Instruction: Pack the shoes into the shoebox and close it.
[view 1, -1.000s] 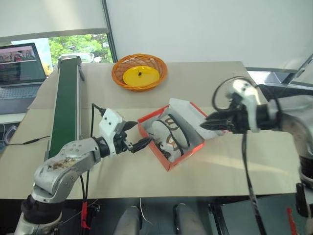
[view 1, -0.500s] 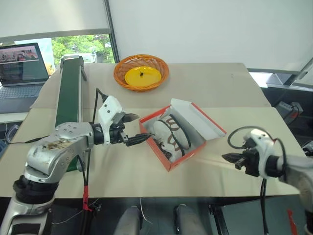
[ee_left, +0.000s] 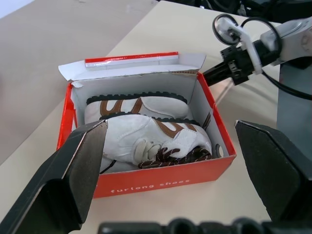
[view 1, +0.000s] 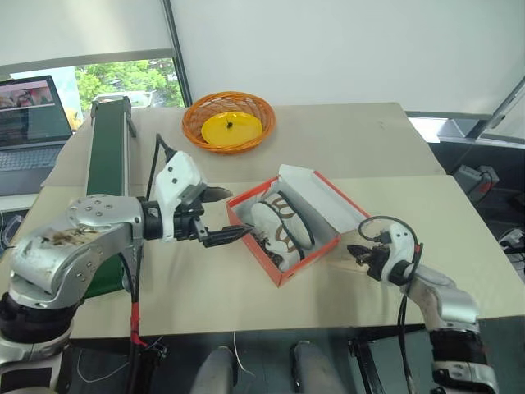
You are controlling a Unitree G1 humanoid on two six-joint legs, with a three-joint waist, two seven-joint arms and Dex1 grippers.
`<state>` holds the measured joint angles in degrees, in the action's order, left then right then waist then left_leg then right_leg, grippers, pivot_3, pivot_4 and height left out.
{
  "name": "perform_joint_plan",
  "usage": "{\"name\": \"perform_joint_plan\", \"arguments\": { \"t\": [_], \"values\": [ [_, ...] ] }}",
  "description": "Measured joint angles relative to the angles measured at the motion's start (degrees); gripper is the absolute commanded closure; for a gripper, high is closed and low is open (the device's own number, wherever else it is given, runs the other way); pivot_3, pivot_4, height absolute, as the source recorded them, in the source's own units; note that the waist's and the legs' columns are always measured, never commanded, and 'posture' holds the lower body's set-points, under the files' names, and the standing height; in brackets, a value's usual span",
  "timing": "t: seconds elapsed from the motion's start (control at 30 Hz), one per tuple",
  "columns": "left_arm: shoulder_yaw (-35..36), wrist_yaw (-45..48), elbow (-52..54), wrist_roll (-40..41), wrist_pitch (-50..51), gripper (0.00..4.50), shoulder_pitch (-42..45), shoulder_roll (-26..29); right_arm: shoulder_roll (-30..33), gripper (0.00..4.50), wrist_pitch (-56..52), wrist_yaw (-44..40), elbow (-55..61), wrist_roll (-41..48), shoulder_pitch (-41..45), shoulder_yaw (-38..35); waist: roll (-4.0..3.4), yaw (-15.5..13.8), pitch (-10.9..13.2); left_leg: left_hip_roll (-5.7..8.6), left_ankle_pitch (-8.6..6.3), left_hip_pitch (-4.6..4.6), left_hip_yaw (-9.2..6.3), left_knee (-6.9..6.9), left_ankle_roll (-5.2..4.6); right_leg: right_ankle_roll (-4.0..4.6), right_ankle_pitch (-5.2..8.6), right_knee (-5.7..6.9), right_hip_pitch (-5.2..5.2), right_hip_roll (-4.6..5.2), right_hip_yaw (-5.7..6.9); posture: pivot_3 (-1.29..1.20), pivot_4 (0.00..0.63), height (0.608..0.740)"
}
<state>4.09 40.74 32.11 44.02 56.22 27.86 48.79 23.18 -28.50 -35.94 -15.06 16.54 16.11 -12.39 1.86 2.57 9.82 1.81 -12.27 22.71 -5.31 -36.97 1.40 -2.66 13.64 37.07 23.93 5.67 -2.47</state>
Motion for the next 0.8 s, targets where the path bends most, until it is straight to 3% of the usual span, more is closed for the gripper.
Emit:
{"name": "perform_joint_plan", "arguments": {
  "t": [0.3,0.47,0.63,0.8],
  "values": [
    [-0.10,-2.56,0.86,0.82,1.17,0.00,-0.52,-1.99,-2.40,4.41,14.33,0.95,-5.52,0.77,7.87,-1.80,-0.01,0.08,0.00,-0.06,0.00,-0.03,0.02,0.00,0.00,0.05,-0.03,0.02,0.00,-0.06,-0.03,0.00,0.150,0.740],
    [-1.04,-3.02,0.78,0.34,1.10,0.00,-0.42,-3.39,-3.20,4.41,14.24,0.88,0.66,4.82,8.87,-2.24,-0.01,-0.01,0.00,-0.13,0.00,0.00,0.01,0.00,0.00,0.09,-0.06,0.03,0.06,-0.13,-0.03,0.00,0.150,0.740],
    [-1.75,-3.01,0.64,-0.77,0.37,0.00,-0.26,-3.94,-0.46,4.41,-1.97,-2.67,20.36,19.82,3.24,-2.15,-0.02,-0.14,0.00,-0.18,-0.01,0.03,-0.04,0.00,0.00,0.10,-0.06,0.00,0.03,-0.19,-0.03,0.00,0.150,0.740],
    [-3.04,-2.44,-0.03,-1.46,-0.85,0.00,0.47,-4.48,4.55,4.41,-16.47,-4.03,31.85,34.61,-0.78,-2.38,-0.02,-0.22,0.00,-0.24,0.00,-0.03,-0.04,-0.01,0.00,0.12,-0.07,0.00,-0.04,-0.29,-0.03,0.00,0.150,0.740]
  ]
}}
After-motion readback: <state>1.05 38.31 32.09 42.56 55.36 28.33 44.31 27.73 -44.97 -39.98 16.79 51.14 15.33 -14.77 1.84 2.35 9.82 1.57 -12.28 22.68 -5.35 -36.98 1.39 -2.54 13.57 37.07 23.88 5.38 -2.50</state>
